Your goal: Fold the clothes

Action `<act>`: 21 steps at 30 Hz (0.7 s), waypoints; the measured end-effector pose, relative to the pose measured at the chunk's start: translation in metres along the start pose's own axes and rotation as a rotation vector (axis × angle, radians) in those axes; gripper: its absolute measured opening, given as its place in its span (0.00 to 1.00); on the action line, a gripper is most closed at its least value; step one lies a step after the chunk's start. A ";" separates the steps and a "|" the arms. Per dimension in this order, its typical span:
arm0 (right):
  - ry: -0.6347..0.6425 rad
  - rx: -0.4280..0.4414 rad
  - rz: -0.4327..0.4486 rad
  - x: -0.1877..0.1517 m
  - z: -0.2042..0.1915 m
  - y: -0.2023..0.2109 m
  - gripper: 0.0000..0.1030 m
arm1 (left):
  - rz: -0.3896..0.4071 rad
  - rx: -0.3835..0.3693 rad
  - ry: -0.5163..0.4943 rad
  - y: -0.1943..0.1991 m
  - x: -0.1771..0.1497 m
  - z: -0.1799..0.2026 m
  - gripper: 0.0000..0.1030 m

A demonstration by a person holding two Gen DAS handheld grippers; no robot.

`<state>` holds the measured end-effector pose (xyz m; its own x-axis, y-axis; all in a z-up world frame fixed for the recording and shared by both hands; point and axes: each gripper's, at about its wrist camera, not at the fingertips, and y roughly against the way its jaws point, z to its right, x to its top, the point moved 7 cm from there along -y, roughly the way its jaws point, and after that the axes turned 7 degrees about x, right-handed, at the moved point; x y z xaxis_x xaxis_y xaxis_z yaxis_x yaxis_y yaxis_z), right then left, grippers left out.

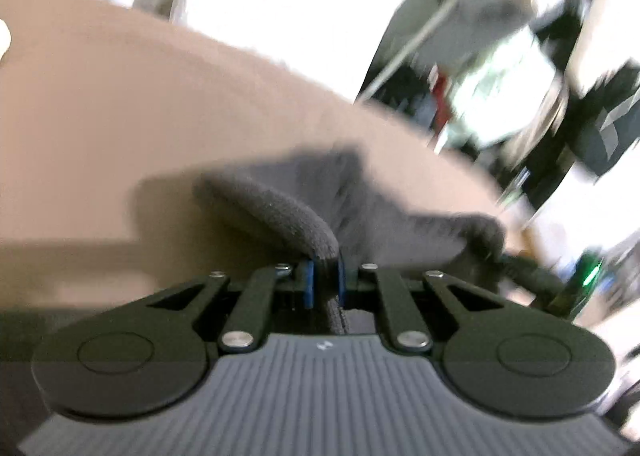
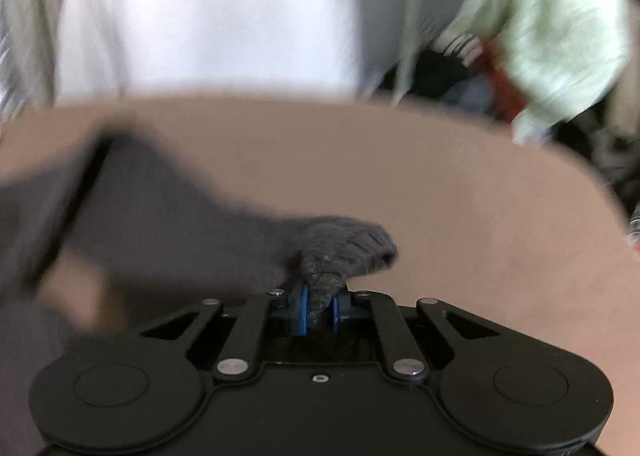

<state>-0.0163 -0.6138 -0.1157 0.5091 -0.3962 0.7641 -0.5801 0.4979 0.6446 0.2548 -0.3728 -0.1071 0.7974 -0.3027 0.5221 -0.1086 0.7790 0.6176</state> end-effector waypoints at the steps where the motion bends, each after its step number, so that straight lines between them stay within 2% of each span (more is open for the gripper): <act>1: 0.009 -0.046 0.034 0.012 0.003 0.004 0.10 | 0.028 -0.050 0.062 0.010 0.016 -0.003 0.09; 3: -0.010 -0.108 0.071 0.031 0.013 0.007 0.10 | 0.082 -0.137 0.210 0.025 0.045 -0.017 0.09; 5: -0.011 -0.148 0.085 0.041 0.019 0.004 0.10 | 0.130 -0.173 0.338 0.031 0.069 -0.038 0.09; 8: 0.011 -0.169 0.093 0.038 0.022 0.001 0.11 | 0.205 -0.086 0.497 0.015 0.091 -0.082 0.11; 10: 0.014 -0.153 0.057 0.029 0.022 -0.013 0.22 | 0.200 -0.053 0.749 -0.007 0.085 -0.133 0.25; 11: 0.014 -0.141 0.035 0.024 0.022 -0.021 0.25 | 0.170 -0.036 0.894 -0.017 0.074 -0.159 0.54; 12: 0.019 -0.135 0.005 0.018 0.020 -0.029 0.27 | 0.129 -0.018 1.044 -0.028 0.060 -0.184 0.61; 13: 0.028 -0.132 -0.031 0.012 0.019 -0.036 0.28 | 0.108 -0.017 1.130 -0.032 0.047 -0.203 0.59; 14: 0.041 -0.133 -0.059 0.004 0.018 -0.041 0.28 | 0.109 -0.021 1.133 -0.031 0.040 -0.213 0.59; 17: 0.055 -0.132 -0.076 -0.007 0.017 -0.041 0.29 | 0.117 0.044 0.933 -0.015 0.033 -0.217 0.62; 18: 0.048 -0.123 -0.077 -0.008 0.018 -0.040 0.30 | 0.094 0.037 0.884 -0.013 0.030 -0.216 0.62; 20: 0.022 -0.095 -0.092 -0.006 0.022 -0.039 0.33 | 0.009 -0.025 0.792 -0.019 0.025 -0.204 0.62; 21: 0.008 -0.089 -0.098 -0.004 0.024 -0.040 0.38 | -0.033 -0.028 0.714 -0.023 0.024 -0.194 0.62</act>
<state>-0.0110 -0.6507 -0.1438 0.5661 -0.4403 0.6969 -0.4688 0.5235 0.7115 0.3913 -0.2912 -0.2228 0.9949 0.0998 -0.0156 -0.0700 0.7926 0.6058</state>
